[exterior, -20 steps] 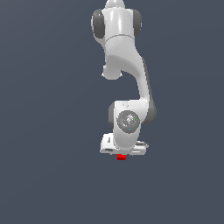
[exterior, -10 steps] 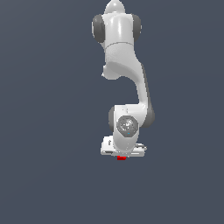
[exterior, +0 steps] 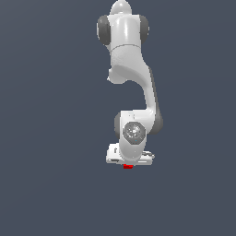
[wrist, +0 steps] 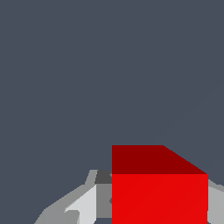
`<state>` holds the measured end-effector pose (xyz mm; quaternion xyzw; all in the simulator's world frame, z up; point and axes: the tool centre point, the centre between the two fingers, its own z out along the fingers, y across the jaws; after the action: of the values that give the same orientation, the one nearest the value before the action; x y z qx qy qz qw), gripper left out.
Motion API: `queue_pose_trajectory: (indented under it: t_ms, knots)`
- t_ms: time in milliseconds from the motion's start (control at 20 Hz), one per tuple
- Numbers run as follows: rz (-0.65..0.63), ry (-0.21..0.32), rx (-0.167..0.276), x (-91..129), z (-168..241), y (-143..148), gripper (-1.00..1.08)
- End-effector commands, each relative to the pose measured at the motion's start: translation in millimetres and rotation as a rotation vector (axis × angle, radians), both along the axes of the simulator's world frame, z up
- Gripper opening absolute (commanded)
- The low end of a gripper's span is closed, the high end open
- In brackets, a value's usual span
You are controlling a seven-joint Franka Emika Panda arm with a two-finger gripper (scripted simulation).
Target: Stack the red cube on top of the green cube.
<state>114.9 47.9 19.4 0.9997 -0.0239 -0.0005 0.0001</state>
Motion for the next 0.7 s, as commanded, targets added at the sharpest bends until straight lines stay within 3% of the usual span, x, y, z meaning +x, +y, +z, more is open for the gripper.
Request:
queue_pose_trajectory:
  t_ms: [0, 300, 650]
  knots:
    - [0.000, -0.001, 0.000, 0.1, 0.8, 0.0, -1.00]
    - [0.000, -0.001, 0.000, -0.7, 15.4, 0.0, -1.00]
    - [0.000, -0.001, 0.000, -1.3, 63.8, -0.1, -1.00]
